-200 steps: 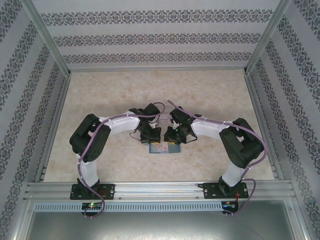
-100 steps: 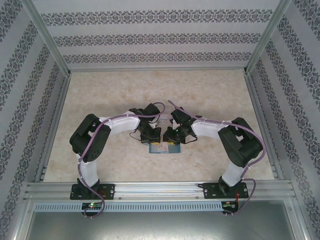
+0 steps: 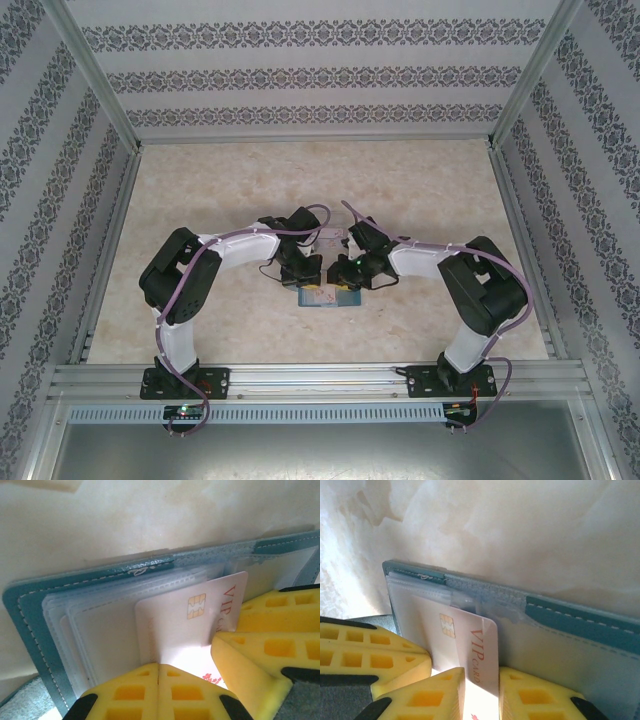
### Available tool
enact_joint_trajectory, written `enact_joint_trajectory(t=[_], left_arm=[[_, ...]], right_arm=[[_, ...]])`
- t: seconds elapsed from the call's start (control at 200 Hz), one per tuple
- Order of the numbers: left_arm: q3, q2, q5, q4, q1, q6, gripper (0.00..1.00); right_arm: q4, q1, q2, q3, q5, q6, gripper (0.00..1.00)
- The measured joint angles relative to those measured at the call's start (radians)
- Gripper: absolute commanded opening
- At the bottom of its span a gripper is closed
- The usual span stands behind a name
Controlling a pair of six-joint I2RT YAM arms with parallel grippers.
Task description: Take the credit cards out of the card holder
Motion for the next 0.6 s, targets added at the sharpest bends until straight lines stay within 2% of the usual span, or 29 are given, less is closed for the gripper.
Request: enact_joint_trajectory(t=[0.6], left_arm=[[0.000, -0.005, -0.004, -0.008, 0.000, 0.000, 0.03]], right_arm=[[0.095, -0.020, -0.050, -0.065, -0.051, 0.011, 0.09]])
